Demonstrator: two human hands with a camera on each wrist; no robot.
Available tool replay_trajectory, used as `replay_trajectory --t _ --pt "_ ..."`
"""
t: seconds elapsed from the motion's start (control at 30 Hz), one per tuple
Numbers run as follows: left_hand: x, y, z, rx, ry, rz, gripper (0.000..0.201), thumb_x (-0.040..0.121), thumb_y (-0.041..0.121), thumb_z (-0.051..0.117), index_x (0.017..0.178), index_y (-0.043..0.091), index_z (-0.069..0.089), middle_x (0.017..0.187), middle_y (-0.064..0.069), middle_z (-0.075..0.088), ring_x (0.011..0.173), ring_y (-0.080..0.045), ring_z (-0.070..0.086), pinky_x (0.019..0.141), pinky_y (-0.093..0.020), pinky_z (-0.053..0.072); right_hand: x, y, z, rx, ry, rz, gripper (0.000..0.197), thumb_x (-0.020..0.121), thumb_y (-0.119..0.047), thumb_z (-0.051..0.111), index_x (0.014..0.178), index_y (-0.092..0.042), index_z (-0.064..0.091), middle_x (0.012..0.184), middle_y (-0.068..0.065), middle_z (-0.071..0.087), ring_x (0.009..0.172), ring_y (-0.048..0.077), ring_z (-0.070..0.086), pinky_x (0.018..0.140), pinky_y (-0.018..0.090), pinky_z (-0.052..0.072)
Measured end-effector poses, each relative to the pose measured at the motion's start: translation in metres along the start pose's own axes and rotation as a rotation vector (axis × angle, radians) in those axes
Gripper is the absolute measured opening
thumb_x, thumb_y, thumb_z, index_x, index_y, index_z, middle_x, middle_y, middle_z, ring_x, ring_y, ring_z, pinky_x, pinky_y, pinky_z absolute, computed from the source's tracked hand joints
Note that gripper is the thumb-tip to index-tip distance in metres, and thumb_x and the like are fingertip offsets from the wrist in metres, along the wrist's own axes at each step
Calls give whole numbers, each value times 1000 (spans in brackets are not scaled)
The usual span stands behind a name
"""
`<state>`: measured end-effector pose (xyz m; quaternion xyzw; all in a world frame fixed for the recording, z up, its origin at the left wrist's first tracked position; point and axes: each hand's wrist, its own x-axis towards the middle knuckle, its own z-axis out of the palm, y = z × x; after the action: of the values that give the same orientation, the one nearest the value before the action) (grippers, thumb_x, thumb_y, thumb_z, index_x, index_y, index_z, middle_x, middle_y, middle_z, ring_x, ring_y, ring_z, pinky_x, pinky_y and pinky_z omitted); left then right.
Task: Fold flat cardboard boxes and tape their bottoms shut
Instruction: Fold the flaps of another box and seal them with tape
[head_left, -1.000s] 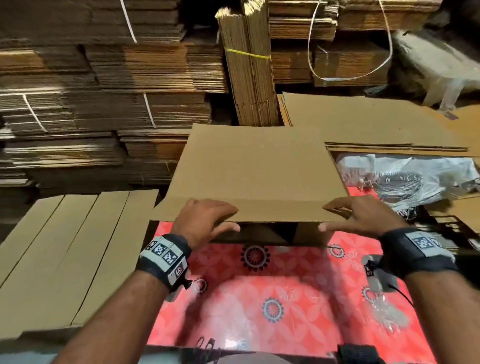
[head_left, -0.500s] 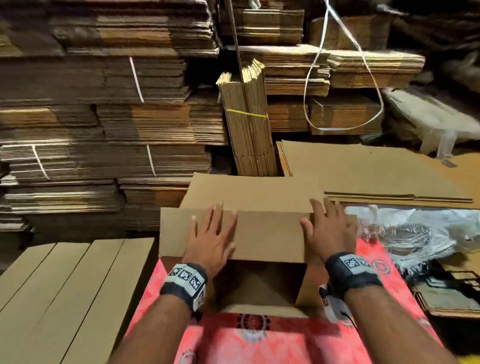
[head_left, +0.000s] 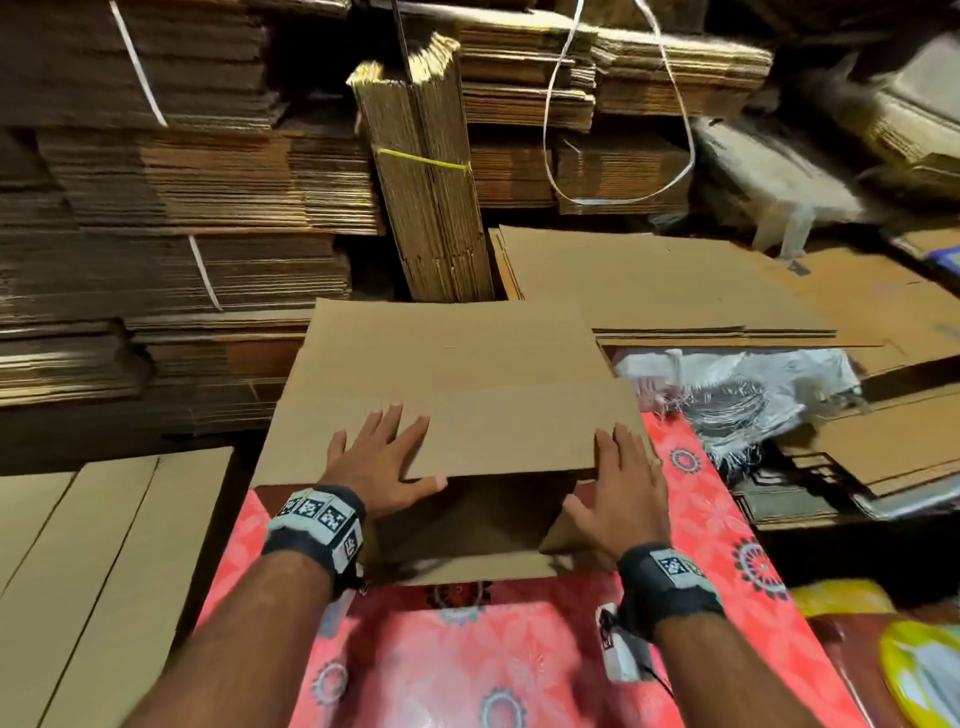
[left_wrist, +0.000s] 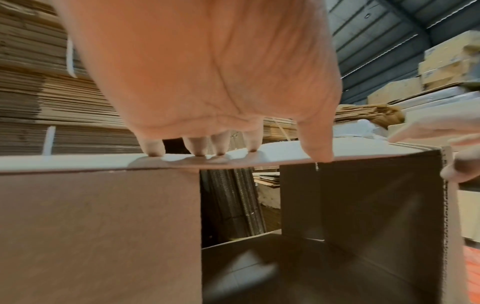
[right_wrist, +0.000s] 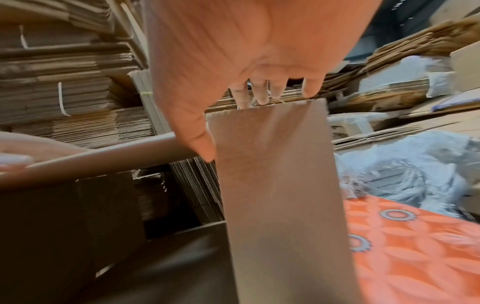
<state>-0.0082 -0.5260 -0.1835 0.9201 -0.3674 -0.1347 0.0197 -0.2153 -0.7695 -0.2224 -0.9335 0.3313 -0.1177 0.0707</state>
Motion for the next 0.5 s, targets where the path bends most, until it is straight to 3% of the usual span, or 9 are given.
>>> replay_trajectory --t 0.07,0.13,0.2,0.27,0.4,0.5 --pt "0 1 3 31 21 -3 99 84 83 46 158 46 -7 169 4 -15 157 -23 -7 121 -60 3 -19 14 -8 8 50 100 76 68 -30 69 141 -17 52 151 9 47 142 29 41 109 54 38" --pt "-2 2 10 83 78 -18 99 87 72 55 158 45 -9 170 3 -12 157 -24 -4 121 -61 6 -38 31 -18 23 70 210 60 74 -24 68 134 -20 58 144 7 51 132 30 49 99 53 43" --pt "-3 5 16 122 184 -21 95 90 57 61 159 43 -3 170 1 -3 156 -25 2 121 -62 14 -50 46 -23 22 50 234 54 81 -30 67 134 -23 57 142 5 50 126 32 53 92 51 46" --pt "-5 12 18 132 234 -29 90 91 47 63 160 41 4 169 0 5 154 -25 8 118 -62 20 -51 50 -24 2 -4 214 62 83 -41 67 139 -20 50 141 5 49 125 30 53 90 49 48" --pt "-3 19 10 135 245 -22 87 91 50 62 158 44 7 167 2 11 152 -25 15 116 -60 25 -30 18 -14 47 -80 237 102 81 -71 64 156 -14 24 161 12 27 147 32 31 105 52 43" --pt "-3 15 5 135 224 -19 86 92 58 60 157 47 5 168 4 9 152 -24 15 115 -57 26 -8 -2 -8 15 -9 240 114 81 -78 58 162 -16 9 170 15 3 156 34 7 115 56 30"
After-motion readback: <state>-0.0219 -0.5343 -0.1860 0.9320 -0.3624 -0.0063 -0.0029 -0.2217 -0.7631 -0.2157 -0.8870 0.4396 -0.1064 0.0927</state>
